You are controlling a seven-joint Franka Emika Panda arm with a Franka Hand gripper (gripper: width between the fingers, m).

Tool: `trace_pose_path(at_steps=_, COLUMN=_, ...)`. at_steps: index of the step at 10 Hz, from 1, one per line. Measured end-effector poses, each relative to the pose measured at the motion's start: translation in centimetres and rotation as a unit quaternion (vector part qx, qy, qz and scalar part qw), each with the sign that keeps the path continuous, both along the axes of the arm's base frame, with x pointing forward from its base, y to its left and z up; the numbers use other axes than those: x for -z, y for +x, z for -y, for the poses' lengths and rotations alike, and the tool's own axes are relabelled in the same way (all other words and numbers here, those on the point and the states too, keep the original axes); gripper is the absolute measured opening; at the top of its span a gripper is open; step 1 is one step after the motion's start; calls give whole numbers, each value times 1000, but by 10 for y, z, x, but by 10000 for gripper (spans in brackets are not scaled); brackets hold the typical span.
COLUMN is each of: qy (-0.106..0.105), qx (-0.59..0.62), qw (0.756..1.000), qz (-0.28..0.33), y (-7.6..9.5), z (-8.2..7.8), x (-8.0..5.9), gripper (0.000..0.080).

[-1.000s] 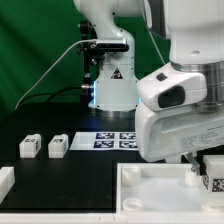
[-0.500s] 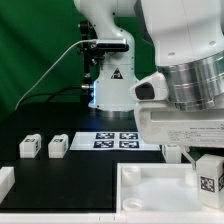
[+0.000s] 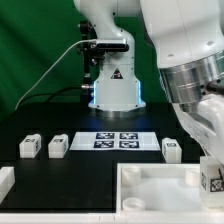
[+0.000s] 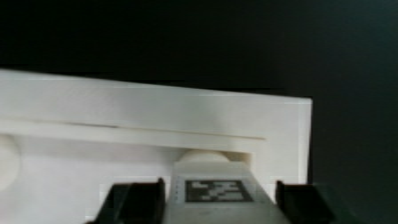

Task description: Assemble one leg

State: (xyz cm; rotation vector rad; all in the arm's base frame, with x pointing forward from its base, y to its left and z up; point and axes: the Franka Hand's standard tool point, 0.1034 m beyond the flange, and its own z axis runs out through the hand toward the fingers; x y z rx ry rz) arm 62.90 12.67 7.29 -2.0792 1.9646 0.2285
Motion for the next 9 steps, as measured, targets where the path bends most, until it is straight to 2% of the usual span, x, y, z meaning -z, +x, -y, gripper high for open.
trace_pose_path(at_steps=1, qy=-1, qx=-18, qw=1000, qz=4, y=-1, z=-1, x=0, gripper=358)
trace_pose_path(at_steps=2, qy=-2, qx=-30, qw=1000, qz=8, y=-1, z=-1, x=0, gripper=492)
trace_pose_path(at_steps=3, qy=-4, qx=-50, qw=999, qz=13, y=-1, z=0, x=1, gripper=492)
trace_pose_path(at_steps=4, qy=-11, qx=-137, qw=990, qz=38, y=-2, z=2, x=3, gripper=615)
trace_pose_path(at_steps=6, qy=-40, qx=-331, qw=941, qz=61, y=-5, z=0, x=-1, gripper=639)
trace_pose_path(at_steps=7, qy=-39, qx=-333, qw=940, qz=70, y=-4, z=1, x=0, gripper=648)
trace_pose_path(at_steps=9, qy=-43, qx=-440, qw=891, qz=102, y=-4, z=3, x=1, gripper=648)
